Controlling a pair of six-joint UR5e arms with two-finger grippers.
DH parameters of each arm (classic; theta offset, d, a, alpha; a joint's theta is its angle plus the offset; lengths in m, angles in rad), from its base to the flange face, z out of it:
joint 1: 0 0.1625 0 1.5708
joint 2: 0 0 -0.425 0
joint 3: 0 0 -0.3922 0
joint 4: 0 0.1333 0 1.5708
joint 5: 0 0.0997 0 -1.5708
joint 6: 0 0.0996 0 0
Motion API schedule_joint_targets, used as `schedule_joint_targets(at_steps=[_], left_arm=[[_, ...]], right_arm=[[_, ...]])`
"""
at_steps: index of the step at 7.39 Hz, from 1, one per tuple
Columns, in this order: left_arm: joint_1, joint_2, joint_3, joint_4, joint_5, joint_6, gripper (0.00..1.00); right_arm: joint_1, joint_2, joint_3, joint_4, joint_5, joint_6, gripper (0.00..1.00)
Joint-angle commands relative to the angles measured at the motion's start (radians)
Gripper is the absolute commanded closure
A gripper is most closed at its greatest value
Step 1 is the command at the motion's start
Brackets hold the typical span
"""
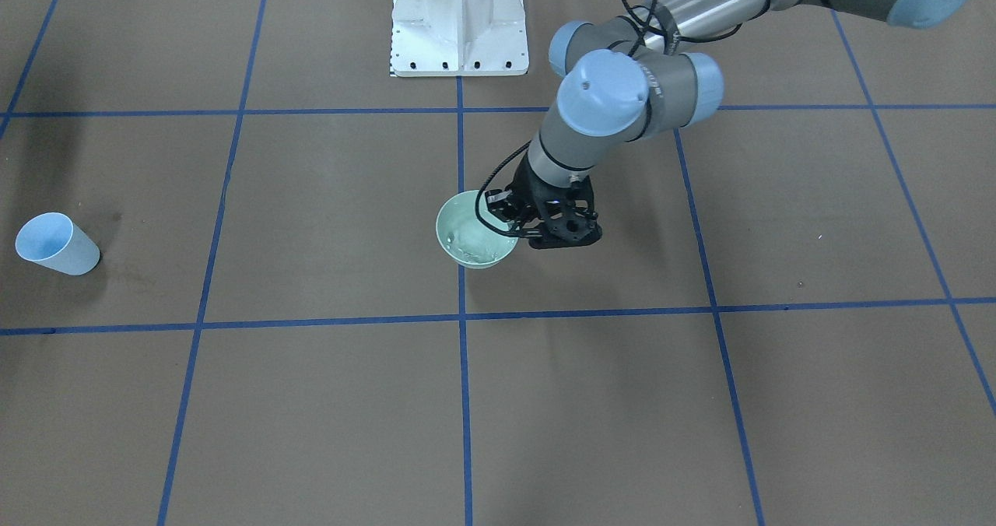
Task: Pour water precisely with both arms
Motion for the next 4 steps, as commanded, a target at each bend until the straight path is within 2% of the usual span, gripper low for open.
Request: schedule_joint_targets(at_steps=[1,2,3,4], left_arm=[[-0.087,0.313,-0.219,-0.012,-0.042,0.223,1.00],[-0.126,0.448,-0.247,-0.092,-0.044,0.300,1.00],[-0.160,0.573,-0.223,-0.240,-0.044,0.366,1.00],[-0.213,0.642,-0.166,-0.331,-0.077,0.455,1.00]], right_arm=[[0.000,0.000,0.000,0.001,0.005,0.000,0.01],[0.000,-0.003,0.002,0.001,0.004,0.000,0.01],[0.000,-0.003,0.003,0.003,0.004,0.002,0.01],[0.000,-0.002,0.002,0.003,0.002,0.003,0.01]])
